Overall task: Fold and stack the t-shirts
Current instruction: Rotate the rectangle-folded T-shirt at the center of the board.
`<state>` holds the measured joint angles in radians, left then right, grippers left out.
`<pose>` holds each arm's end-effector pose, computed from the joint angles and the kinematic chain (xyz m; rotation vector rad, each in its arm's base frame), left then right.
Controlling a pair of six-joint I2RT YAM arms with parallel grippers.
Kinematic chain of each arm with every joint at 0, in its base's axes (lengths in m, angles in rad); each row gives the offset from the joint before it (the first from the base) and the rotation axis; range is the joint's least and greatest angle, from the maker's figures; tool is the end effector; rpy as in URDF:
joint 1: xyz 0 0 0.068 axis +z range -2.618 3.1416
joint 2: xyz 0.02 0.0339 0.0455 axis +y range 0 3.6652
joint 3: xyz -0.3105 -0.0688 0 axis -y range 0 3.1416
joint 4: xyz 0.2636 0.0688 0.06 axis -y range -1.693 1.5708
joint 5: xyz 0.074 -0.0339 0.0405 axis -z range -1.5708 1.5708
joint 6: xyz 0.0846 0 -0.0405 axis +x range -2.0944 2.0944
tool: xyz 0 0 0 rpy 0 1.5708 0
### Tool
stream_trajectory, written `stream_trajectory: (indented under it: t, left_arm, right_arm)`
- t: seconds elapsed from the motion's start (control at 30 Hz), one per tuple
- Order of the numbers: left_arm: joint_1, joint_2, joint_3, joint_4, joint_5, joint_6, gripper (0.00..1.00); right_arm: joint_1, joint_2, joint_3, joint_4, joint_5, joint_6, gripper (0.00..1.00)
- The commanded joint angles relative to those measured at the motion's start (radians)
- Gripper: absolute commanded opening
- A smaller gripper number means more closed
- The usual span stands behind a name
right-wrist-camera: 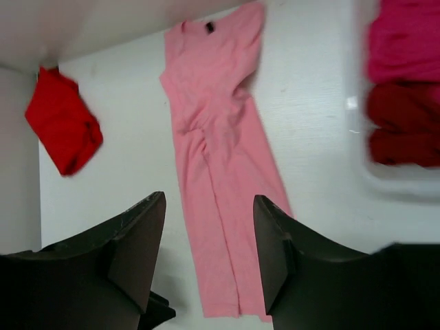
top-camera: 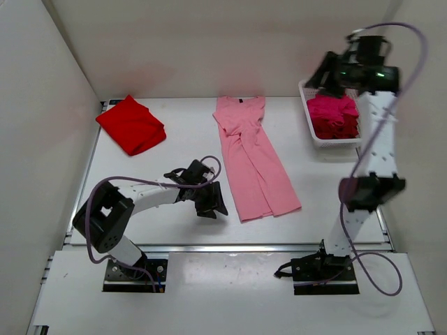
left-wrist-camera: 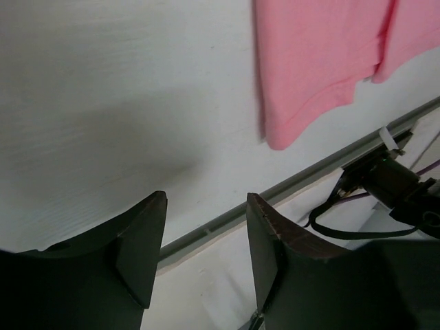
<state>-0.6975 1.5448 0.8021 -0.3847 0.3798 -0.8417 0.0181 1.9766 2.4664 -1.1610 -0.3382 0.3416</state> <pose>0.2191 -0.2245 0.1520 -0.0853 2.9606 -0.8726 0.4668 0.0365 0.4801 0.1794 2.2518 0.5726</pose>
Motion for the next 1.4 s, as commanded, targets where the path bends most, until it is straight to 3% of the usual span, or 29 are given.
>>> stream_trajectory:
  t: [0.0, 0.1, 0.17, 0.23, 0.3, 0.33, 0.43, 0.63, 0.8, 0.83, 0.9, 1.0, 1.1, 1.37]
  left_arm:
    - [-0.039, 0.035, 0.023, 0.118, 0.047, -0.062, 0.61]
    - [-0.06, 0.066, -0.009, 0.2, 0.062, -0.132, 0.61]
    - [-0.077, 0.093, -0.018, 0.211, 0.039, -0.169, 0.61]
    - [-0.089, 0.104, -0.021, 0.242, 0.031, -0.2, 0.6]
    - [-0.108, 0.124, -0.023, 0.253, -0.011, -0.23, 0.59]
    - [-0.112, 0.138, -0.005, 0.253, -0.031, -0.244, 0.58]
    - [-0.108, 0.164, -0.026, 0.305, -0.056, -0.324, 0.58]
    - [-0.148, 0.215, -0.089, 0.423, -0.102, -0.509, 0.58]
    - [-0.186, 0.235, -0.096, 0.458, -0.134, -0.598, 0.5]
    - [-0.186, 0.25, -0.102, 0.47, -0.137, -0.605, 0.47]
    - [-0.186, 0.262, -0.1, 0.465, -0.139, -0.606, 0.26]
    - [-0.163, 0.25, -0.077, 0.41, -0.133, -0.542, 0.01]
    - [-0.128, 0.178, -0.061, 0.292, -0.127, -0.395, 0.0]
    - [-0.082, -0.072, -0.328, 0.158, 0.024, -0.257, 0.0]
  right_arm:
    - [-0.095, -0.284, -0.141, 0.029, -0.091, -0.001, 0.51]
    - [0.029, -0.377, -0.304, 0.029, 0.022, -0.039, 0.52]
    - [0.141, -0.403, -0.41, 0.012, 0.239, -0.047, 0.52]
    - [0.229, -0.501, -0.623, 0.149, 0.335, -0.03, 0.52]
    - [0.243, -0.684, -0.955, 0.284, 0.283, 0.025, 0.52]
    - [0.188, -0.769, -1.103, 0.376, 0.175, 0.069, 0.52]
    - [0.12, -0.896, -1.311, 0.469, 0.033, 0.123, 0.53]
    - [0.115, -0.962, -1.394, 0.419, 0.036, 0.106, 0.53]
    - [0.077, -1.015, -1.465, 0.419, 0.008, 0.1, 0.53]
    - [0.059, -1.016, -1.486, 0.42, -0.008, 0.094, 0.53]
    - [0.008, -1.032, -1.531, 0.412, -0.037, 0.077, 0.53]
    - [0.034, -1.061, -1.612, 0.415, 0.004, 0.076, 0.53]
    - [0.026, -1.068, -1.715, 0.423, -0.018, 0.086, 0.53]
    - [0.091, -1.088, -1.894, 0.434, -0.073, 0.14, 0.54]
